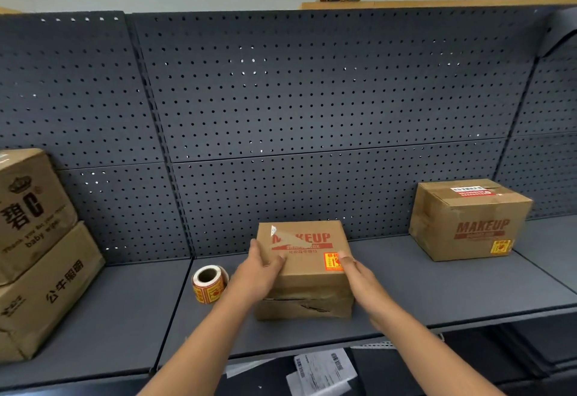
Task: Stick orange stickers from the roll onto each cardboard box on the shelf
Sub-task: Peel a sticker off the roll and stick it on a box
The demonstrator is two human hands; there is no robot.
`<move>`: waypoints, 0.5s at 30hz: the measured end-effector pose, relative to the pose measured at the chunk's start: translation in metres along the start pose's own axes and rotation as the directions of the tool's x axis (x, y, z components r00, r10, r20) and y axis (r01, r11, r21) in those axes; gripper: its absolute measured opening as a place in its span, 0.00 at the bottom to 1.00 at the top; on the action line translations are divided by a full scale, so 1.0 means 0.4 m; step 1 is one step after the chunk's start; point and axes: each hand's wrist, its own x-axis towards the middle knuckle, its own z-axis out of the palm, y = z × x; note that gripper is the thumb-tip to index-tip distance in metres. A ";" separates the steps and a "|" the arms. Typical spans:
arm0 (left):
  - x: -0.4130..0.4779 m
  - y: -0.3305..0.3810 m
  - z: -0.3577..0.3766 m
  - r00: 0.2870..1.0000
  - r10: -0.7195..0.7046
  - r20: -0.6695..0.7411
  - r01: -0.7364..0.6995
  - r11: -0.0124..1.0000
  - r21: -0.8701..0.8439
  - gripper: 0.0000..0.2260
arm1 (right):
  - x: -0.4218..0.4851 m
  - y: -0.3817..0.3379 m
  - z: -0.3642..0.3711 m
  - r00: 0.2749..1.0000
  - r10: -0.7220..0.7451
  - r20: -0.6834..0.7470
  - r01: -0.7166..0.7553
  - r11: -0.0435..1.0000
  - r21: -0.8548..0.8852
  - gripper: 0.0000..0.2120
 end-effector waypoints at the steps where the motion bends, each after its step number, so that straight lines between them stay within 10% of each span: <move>1: -0.001 -0.002 0.002 1.000 0.002 -0.004 -0.002 1.000 -0.010 0.41 | -0.007 -0.002 0.009 1.000 -0.003 -0.005 0.003 1.000 0.023 0.17; 9: -0.037 -0.005 0.014 0.998 0.043 0.046 -0.021 0.912 -0.409 0.41 | -0.018 -0.072 0.003 0.946 -0.287 -0.154 0.264 0.953 -0.151 0.22; 15: -0.055 -0.004 0.104 0.970 -0.023 0.243 0.192 0.688 -0.700 0.28 | -0.021 -0.223 0.000 0.771 -0.611 -0.179 0.294 0.592 -0.750 0.29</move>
